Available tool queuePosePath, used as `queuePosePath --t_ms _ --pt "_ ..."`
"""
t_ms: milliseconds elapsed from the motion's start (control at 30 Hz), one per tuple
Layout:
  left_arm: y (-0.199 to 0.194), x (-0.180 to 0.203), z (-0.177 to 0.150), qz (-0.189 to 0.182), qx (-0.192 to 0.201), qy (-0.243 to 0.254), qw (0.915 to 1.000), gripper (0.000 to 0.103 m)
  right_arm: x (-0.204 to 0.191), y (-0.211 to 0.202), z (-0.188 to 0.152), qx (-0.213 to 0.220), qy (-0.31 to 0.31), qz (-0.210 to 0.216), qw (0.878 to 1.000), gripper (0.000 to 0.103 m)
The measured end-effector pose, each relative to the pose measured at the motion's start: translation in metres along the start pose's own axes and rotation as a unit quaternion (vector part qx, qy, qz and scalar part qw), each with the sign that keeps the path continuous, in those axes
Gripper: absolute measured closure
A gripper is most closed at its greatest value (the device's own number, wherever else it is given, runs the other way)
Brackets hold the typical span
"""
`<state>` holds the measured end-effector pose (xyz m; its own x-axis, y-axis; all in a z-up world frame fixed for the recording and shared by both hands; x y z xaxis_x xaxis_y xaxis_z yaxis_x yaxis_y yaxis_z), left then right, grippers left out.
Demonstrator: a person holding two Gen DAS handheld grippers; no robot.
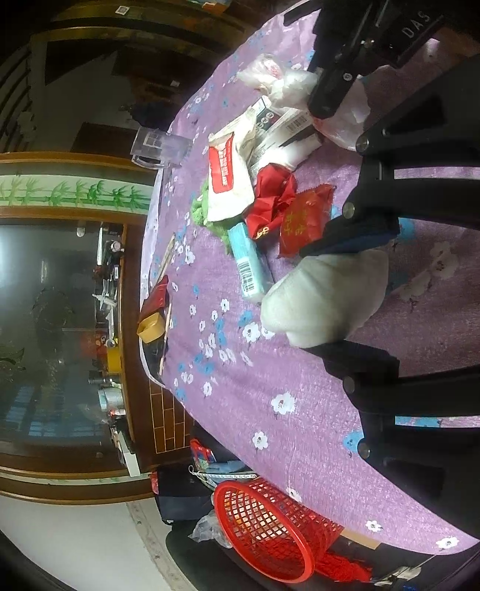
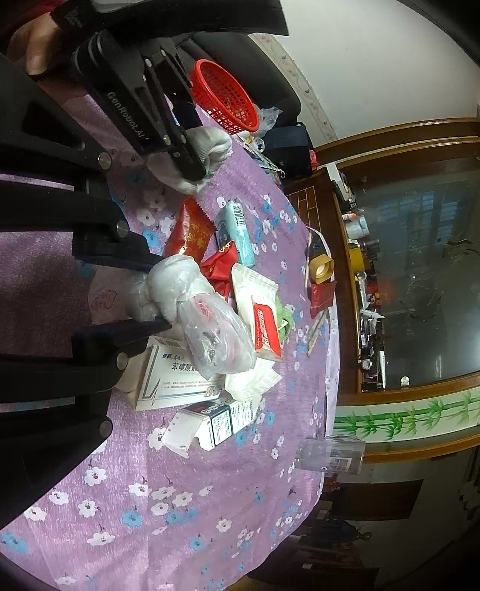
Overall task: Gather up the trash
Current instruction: 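Hold both white bundles raised above the table, then carry both white bundles to the red basket and open both tools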
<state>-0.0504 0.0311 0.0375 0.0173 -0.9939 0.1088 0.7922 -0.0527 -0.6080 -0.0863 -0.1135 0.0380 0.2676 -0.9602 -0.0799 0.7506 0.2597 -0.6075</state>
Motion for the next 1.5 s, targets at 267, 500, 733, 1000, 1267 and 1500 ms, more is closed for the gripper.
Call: queuePosePath --t_ms 267,500,733,1000,1267,1500 --pt "-0.012 0.005 -0.003 0.009 0.015 0.012 0.9998 0.062 0.0 -0.006 -0.001 0.002 0.002 0.003 1.0 0.076" --pt "-0.017 0.009 -0.007 0.015 0.015 0.02 0.9996 0.062 0.001 -0.013 -0.003 0.003 0.006 0.004 1.0 0.076" --pt "-0.019 0.014 -0.009 0.016 0.015 0.026 0.9994 0.062 0.005 -0.016 -0.003 0.001 0.009 0.003 1.0 0.076" --pt "-0.022 0.014 -0.009 0.019 0.016 0.028 0.9993 0.062 0.004 -0.017 -0.003 0.002 0.008 0.003 1.0 0.076" --pt "-0.023 0.01 -0.01 0.021 0.015 0.026 0.9993 0.062 0.002 -0.015 -0.005 -0.002 0.006 0.005 1.0 0.076" --pt "-0.025 -0.001 -0.002 0.011 0.009 0.013 0.9998 0.062 -0.005 -0.01 -0.002 -0.012 0.002 0.016 1.0 0.075"
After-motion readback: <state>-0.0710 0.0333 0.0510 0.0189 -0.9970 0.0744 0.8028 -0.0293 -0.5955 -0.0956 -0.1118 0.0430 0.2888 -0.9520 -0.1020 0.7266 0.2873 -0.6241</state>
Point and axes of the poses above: each gripper's, at about its wrist camera, not at the fingertips, and y roughly the way its jaws point, x to its right, z to its top, the point moved 2 cm from there along y, roughly the way its jaws point, and after that the axes turned 6 degrees about -y, right-handed, at the moved point
